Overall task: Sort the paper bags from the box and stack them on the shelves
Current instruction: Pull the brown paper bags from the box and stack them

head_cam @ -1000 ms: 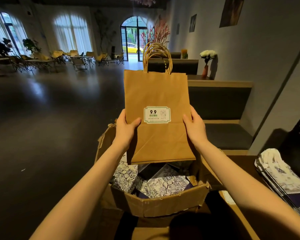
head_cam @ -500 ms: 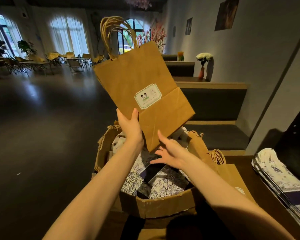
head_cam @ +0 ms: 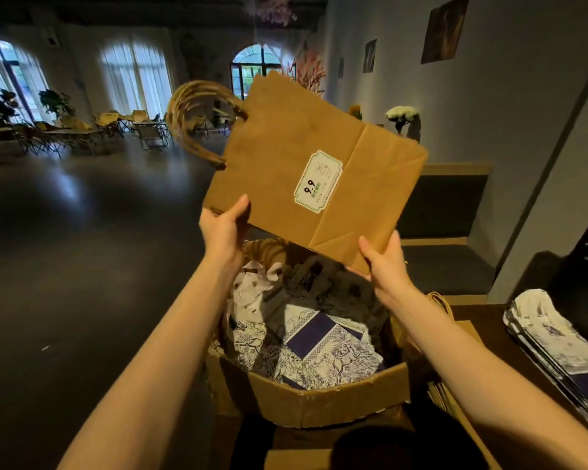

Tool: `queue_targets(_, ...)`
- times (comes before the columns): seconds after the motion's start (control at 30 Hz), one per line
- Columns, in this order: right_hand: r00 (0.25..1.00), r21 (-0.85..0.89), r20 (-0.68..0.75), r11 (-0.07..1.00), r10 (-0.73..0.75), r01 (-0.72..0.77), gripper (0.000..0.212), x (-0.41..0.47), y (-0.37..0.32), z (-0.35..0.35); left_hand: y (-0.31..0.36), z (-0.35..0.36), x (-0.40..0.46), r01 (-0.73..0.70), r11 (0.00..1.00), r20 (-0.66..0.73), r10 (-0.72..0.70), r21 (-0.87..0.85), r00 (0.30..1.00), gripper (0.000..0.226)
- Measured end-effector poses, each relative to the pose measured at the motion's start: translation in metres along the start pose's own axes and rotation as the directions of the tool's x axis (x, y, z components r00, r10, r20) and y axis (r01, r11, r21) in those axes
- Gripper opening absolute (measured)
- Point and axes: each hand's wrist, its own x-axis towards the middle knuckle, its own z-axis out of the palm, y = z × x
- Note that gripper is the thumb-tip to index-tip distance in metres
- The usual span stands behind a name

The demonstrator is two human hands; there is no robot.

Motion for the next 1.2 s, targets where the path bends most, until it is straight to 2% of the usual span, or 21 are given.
queue_targets(0.07, 0.998, -0.037, -0.037, 0.998, -0.058, 0.056, 0.029, 0.003, -0.007, -0.007, 0.000, -0.012, -0.002, -0.012, 0.993, 0.029, 0.009, 0.115, 1.000, 0.035)
queue_targets(0.13, 0.992, -0.056, -0.076, 0.994, -0.100, 0.096, 0.025, 0.003, -0.010, -0.012, -0.004, -0.023, -0.001, -0.045, 0.957, 0.049, 0.032, 0.287, 0.998, 0.042)
queue_targets(0.2, 0.983, -0.065, -0.104, 0.988, -0.149, 0.143, 0.024, 0.000, -0.010, -0.017, -0.008, -0.030, -0.003, -0.052, 0.916, 0.096, 0.014, 0.399, 0.995, 0.039)
queue_targets(0.37, 0.975, -0.042, -0.150, 0.986, -0.166, 0.161, 0.021, -0.013, -0.002, -0.026, -0.016, -0.042, -0.013, 0.065, 0.874, 0.248, -0.207, 0.482, 0.946, 0.027)
queue_targets(0.5, 0.978, 0.061, -0.179, 0.991, -0.108, 0.120, 0.019, -0.026, -0.003, -0.034, -0.021, -0.052, -0.035, 0.051, 0.805, 0.337, -0.304, 0.592, 0.891, 0.025)
queue_targets(0.67, 0.980, 0.078, -0.178, 0.992, -0.087, 0.102, 0.034, -0.045, -0.009, -0.040, -0.023, -0.058, -0.055, 0.010, 0.852, 0.330, -0.214, 0.524, 0.919, 0.007)
queue_targets(0.8, 0.982, 0.008, -0.153, 0.993, -0.114, 0.117, 0.022, -0.063, -0.007, -0.054, -0.024, -0.060, -0.083, -0.068, 0.813, 0.311, -0.143, 0.579, 0.940, 0.019)
queue_targets(0.9, 0.980, -0.098, -0.136, 0.986, -0.148, 0.136, 0.020, -0.082, 0.001, -0.072, -0.029, -0.059, -0.116, -0.105, 0.746, 0.238, -0.074, 0.658, 0.968, 0.012)
queue_targets(0.97, 0.982, -0.139, -0.125, 0.983, -0.140, 0.122, 0.020, -0.096, 0.010, -0.086, -0.034, -0.065, -0.138, -0.125, 0.696, 0.201, -0.028, 0.707, 0.979, 0.021)
queue_targets(1.03, 0.988, -0.140, -0.111, 0.986, -0.105, 0.089, 0.017, -0.110, 0.022, -0.101, -0.039, -0.073, -0.162, -0.157, 0.700, 0.203, 0.018, 0.697, 0.979, 0.023)
queue_targets(1.1, 0.994, -0.127, -0.096, 0.991, -0.057, 0.044, 0.022, -0.125, 0.034, -0.115, -0.042, -0.084, -0.186, -0.180, 0.711, 0.191, 0.065, 0.680, 0.979, 0.023)
queue_targets(1.2, 0.996, -0.145, -0.092, 0.989, 0.007, -0.020, 0.037, -0.150, 0.055, -0.133, -0.050, -0.105, -0.217, -0.142, 0.722, 0.139, 0.064, 0.677, 0.988, 0.022)
